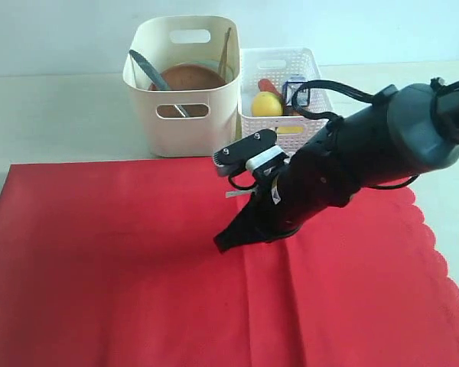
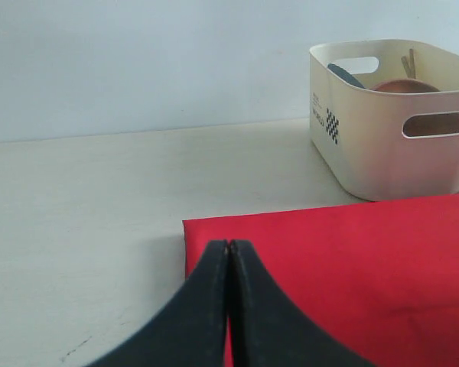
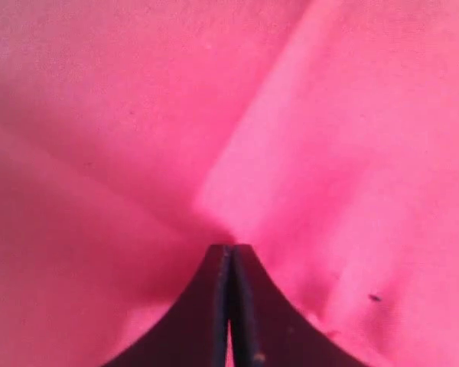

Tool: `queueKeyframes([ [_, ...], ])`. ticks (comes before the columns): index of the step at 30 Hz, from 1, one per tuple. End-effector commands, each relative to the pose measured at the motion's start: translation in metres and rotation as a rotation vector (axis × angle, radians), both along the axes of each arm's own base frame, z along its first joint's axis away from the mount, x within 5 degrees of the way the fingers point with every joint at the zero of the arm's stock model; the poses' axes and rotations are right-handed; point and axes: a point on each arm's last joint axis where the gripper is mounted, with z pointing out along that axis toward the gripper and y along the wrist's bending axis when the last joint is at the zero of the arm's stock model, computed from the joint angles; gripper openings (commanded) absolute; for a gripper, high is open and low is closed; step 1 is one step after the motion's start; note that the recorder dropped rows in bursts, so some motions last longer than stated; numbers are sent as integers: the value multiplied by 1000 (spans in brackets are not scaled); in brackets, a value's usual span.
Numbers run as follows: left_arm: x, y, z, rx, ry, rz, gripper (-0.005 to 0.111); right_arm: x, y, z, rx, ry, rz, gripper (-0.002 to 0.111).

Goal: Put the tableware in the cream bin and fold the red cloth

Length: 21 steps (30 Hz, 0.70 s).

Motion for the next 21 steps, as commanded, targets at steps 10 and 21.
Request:
queueKeyframes([
  [10,0,0,1,-2,-10,-3,3,-11,-16,108,115,-280,33,0],
  [21,0,0,1,-2,-10,-3,3,-66,-58,180,372,-481,-13,0],
])
